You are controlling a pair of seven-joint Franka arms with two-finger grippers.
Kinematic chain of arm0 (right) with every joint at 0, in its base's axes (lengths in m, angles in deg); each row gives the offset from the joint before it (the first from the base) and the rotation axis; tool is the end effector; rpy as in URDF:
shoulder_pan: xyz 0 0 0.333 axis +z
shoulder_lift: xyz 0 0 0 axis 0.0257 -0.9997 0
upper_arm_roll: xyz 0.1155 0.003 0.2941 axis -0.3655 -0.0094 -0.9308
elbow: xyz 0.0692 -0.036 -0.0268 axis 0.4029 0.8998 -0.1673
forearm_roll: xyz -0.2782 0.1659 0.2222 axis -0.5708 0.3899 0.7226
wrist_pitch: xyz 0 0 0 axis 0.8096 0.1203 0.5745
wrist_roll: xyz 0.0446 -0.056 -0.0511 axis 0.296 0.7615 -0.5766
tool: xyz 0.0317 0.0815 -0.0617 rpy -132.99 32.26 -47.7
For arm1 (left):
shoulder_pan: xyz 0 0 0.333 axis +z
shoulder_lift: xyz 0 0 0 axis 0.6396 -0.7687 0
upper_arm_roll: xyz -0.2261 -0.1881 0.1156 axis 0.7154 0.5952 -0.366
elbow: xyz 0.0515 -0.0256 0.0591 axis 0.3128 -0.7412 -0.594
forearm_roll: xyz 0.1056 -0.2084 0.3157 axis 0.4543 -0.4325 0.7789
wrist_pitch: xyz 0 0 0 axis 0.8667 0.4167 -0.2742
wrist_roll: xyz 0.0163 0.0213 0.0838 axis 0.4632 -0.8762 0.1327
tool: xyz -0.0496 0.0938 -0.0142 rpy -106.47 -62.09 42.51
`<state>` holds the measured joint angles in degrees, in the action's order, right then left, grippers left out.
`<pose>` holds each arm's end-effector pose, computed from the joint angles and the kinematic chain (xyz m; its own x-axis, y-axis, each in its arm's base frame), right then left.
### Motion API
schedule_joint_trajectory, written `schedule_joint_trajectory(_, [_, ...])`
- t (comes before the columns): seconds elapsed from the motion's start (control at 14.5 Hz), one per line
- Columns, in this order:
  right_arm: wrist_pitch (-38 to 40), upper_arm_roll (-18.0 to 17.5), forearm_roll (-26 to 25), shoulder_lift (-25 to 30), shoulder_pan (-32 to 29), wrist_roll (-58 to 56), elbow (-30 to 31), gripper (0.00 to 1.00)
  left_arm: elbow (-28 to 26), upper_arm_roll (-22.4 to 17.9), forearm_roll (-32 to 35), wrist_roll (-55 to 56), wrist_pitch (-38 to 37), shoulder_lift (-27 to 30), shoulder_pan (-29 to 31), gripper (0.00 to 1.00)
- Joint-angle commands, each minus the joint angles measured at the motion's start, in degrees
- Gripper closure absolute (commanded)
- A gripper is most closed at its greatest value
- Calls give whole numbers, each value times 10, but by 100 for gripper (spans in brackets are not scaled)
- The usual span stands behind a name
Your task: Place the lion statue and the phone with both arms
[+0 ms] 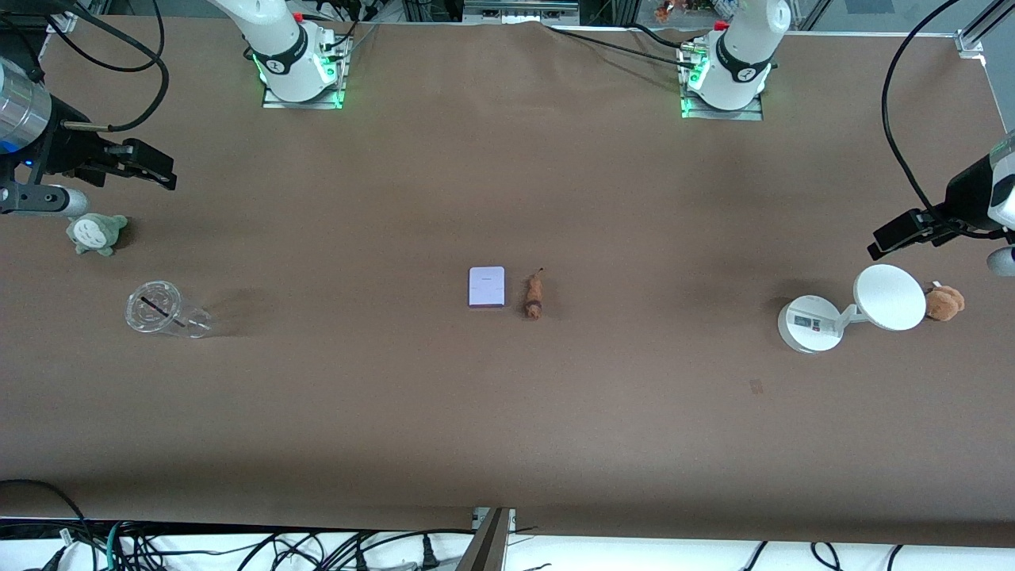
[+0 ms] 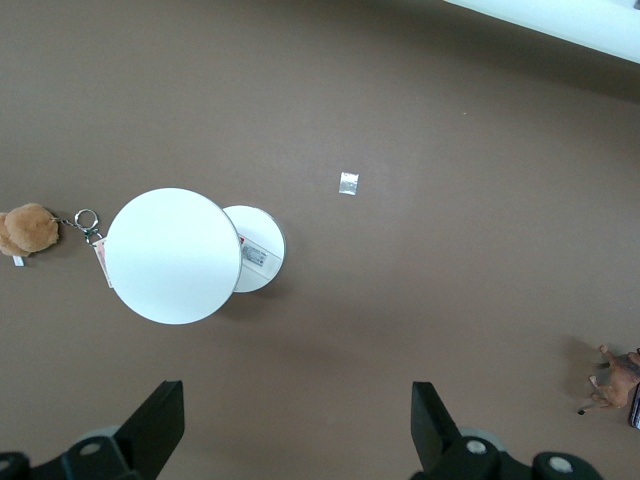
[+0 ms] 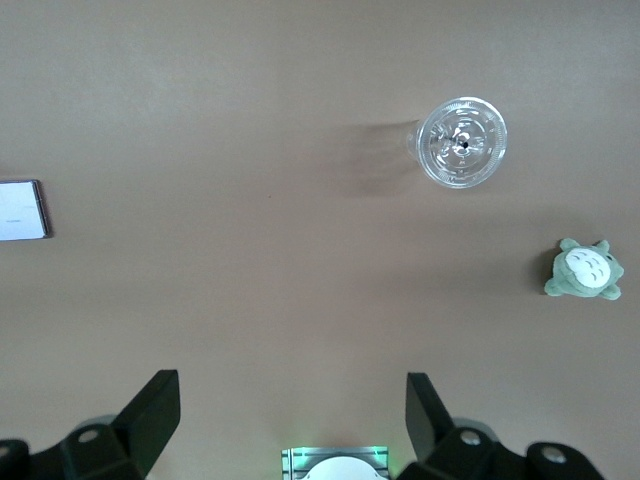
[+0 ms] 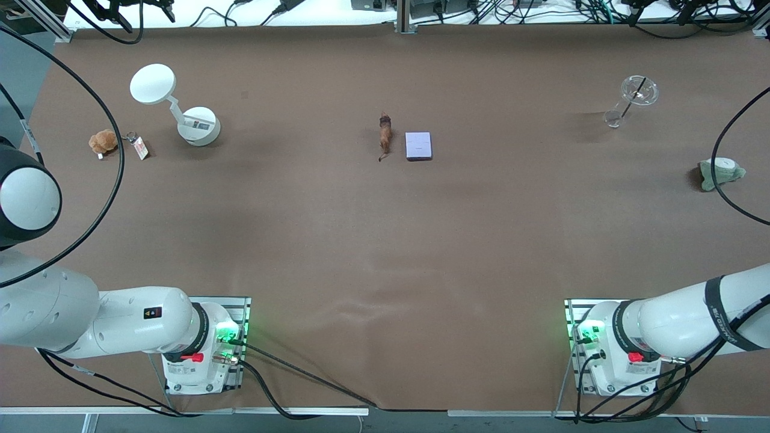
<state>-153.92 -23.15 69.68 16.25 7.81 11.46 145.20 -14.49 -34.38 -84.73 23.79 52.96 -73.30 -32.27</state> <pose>0.5628 0.0521 0.6166 0.9911 -0.0331 -0.1286 -0.0292 -0.9991 0.0317 0.5913 0.0218 0.5753 0.9633 0.2665 0.0321 0.2648 -0.9630 0.0493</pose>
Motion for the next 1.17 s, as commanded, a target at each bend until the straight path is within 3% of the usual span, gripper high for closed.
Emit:
schedule_joint_trajectory(0.0, [2,0,-3,-4,0,-4,-13,0,13,2,-5,-5,-6,-5,4,0])
schedule_joint_trajectory(1.1, [1,-1,-4,-5,2,-4,-13,0,16,18,-5,-6,-2,-15,-14,0])
